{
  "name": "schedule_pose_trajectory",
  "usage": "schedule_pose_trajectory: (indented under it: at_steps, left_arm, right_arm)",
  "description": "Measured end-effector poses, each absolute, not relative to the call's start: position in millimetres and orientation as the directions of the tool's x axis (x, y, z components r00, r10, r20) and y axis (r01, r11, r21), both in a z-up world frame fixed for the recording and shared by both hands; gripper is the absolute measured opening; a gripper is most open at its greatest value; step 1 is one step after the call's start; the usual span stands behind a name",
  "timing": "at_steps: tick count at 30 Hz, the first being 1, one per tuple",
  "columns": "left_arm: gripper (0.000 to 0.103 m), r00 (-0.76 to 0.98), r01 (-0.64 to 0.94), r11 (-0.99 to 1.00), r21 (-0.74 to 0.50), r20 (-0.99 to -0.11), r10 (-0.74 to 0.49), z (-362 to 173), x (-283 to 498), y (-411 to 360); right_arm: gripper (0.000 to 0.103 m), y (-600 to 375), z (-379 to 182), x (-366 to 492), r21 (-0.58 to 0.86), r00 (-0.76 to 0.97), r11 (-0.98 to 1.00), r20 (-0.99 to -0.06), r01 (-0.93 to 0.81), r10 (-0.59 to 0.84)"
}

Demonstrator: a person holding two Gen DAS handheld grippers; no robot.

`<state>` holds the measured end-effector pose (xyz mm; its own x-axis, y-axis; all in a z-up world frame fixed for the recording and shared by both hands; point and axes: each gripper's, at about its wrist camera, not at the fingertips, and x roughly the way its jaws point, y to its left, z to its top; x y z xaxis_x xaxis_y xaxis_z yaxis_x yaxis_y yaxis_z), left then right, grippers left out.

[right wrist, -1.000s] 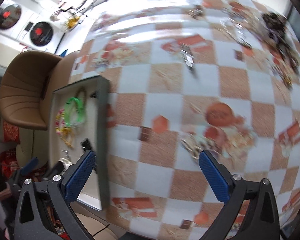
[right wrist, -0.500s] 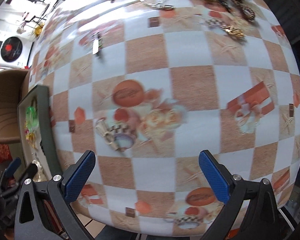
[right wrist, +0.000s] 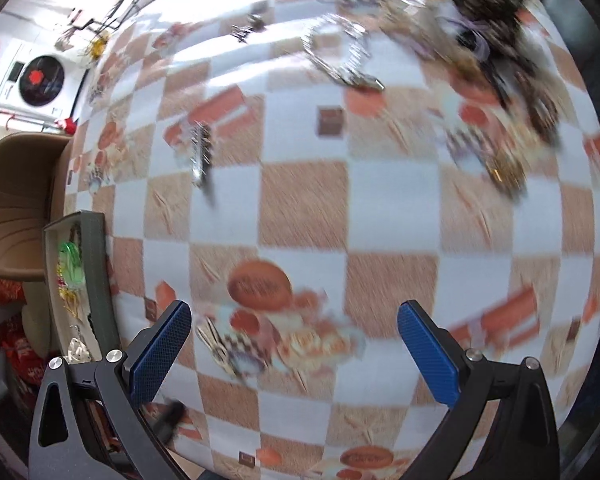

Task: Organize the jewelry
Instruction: 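Move the left tool toward the bunny-ear hair clip while the right tool approaches the rhinestone hair pin, then grasp the bunny-ear clip with the left tool while the right tool grasps the rhinestone hair pin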

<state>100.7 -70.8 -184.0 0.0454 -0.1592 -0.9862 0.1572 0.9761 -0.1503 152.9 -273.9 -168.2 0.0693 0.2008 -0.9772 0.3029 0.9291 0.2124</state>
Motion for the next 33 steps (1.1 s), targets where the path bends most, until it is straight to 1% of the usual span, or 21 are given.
schedule_pose_trajectory:
  at_steps: [2, 3, 4, 6, 8, 9, 10, 14, 15, 16, 19, 20, 21, 23, 24, 27, 28, 29, 30, 31, 33]
  left_arm:
    - [0.103, 0.048, 0.137, 0.980, -0.146, -0.987, -0.154, -188, 99, -75]
    - [0.100, 0.049, 0.128, 0.981, -0.144, -0.987, -0.151, -190, 99, -77]
    - [0.094, 0.047, 0.119, 0.983, -0.137, -0.989, -0.143, -192, 98, -79]
    - [0.094, 0.038, 0.091, 0.987, -0.130, -0.990, -0.134, -199, 97, -83]
    - [0.093, 0.040, 0.075, 0.989, -0.126, -0.991, -0.129, -202, 96, -86]
    - [0.091, 0.042, 0.070, 0.990, -0.122, -0.991, -0.125, -204, 96, -89]
    - [0.086, 0.045, 0.067, 0.991, -0.114, -0.992, -0.117, -206, 95, -91]
    - [0.083, 0.051, 0.058, 0.993, -0.098, -0.994, -0.101, -212, 95, -98]
    - [0.080, 0.053, 0.053, 0.994, -0.092, -0.994, -0.095, -214, 95, -99]
    - [0.073, 0.049, 0.048, 0.995, -0.083, -0.995, -0.086, -216, 95, -101]
    - [0.071, 0.046, 0.036, 0.996, -0.080, -0.996, -0.082, -223, 96, -103]
    - [0.065, 0.046, 0.038, 0.996, -0.075, -0.996, -0.077, -223, 96, -104]
    - [0.063, 0.043, 0.043, 0.997, -0.068, -0.997, -0.069, -225, 96, -108]
    - [0.063, 0.046, 0.048, 0.998, -0.049, -0.998, -0.051, -228, 95, -117]
    - [0.063, 0.049, 0.054, 0.998, -0.042, -0.998, -0.045, -228, 94, -119]
    - [0.053, 0.058, 0.072, 0.997, -0.036, -0.998, -0.040, -228, 93, -125]
    - [0.049, 0.057, 0.078, 0.996, -0.037, -0.997, -0.042, -228, 93, -127]
    - [0.044, 0.057, 0.083, 0.996, -0.038, -0.997, -0.042, -226, 94, -130]
    - [0.041, 0.058, 0.088, 0.995, -0.038, -0.997, -0.043, -225, 96, -133]
    - [0.039, 0.057, 0.093, 0.995, -0.039, -0.997, -0.044, -224, 97, -136]
    - [0.039, 0.052, 0.092, 0.995, -0.044, -0.997, -0.049, -224, 100, -139]
  right_arm:
    - [0.101, -270, -169, 168, 0.224, 0.073, 0.935, -0.974, 0.273, 0.212]
    - [0.099, -267, -170, 176, 0.228, 0.073, 0.939, -0.974, 0.257, 0.216]
    - [0.096, -265, -171, 181, 0.229, 0.073, 0.941, -0.973, 0.247, 0.218]
    - [0.095, -261, -174, 195, 0.238, 0.072, 0.945, -0.971, 0.223, 0.227]
    - [0.088, -257, -179, 206, 0.242, 0.061, 0.948, -0.970, 0.205, 0.234]
    - [0.083, -253, -183, 211, 0.242, 0.051, 0.951, -0.970, 0.195, 0.236]
    - [0.080, -250, -187, 215, 0.242, 0.044, 0.952, -0.970, 0.187, 0.238]
    - [0.072, -236, -201, 230, 0.225, 0.018, 0.964, -0.974, 0.140, 0.224]
    - [0.070, -235, -203, 232, 0.222, 0.015, 0.966, -0.975, 0.134, 0.222]
    - [0.067, -233, -206, 235, 0.218, 0.011, 0.968, -0.976, 0.127, 0.219]
    - [0.059, -226, -213, 244, 0.201, -0.001, 0.974, -0.979, 0.105, 0.203]
    - [0.058, -224, -216, 247, 0.193, -0.006, 0.977, -0.981, 0.095, 0.195]
    - [0.057, -219, -215, 249, 0.176, 0.004, 0.982, -0.984, 0.071, 0.176]
    - [0.053, -212, -215, 254, 0.148, 0.002, 0.988, -0.989, 0.032, 0.148]
    - [0.050, -206, -215, 256, 0.120, 0.002, 0.993, -0.993, 0.004, 0.120]
    - [0.039, -195, -216, 257, 0.053, 0.007, 0.997, -0.999, -0.056, 0.054]
    - [0.033, -191, -216, 258, 0.033, 0.012, 0.997, -0.999, -0.073, 0.034]
    - [0.028, -188, -216, 258, 0.020, 0.016, 0.996, -1.000, -0.084, 0.021]
    - [0.018, -186, -216, 258, 0.004, 0.021, 0.995, -1.000, -0.095, 0.006]
    - [0.011, -187, -216, 258, 0.004, 0.022, 0.996, -1.000, -0.094, 0.006]
    - [0.011, -189, -216, 258, 0.023, 0.022, 0.997, -0.999, -0.075, 0.024]
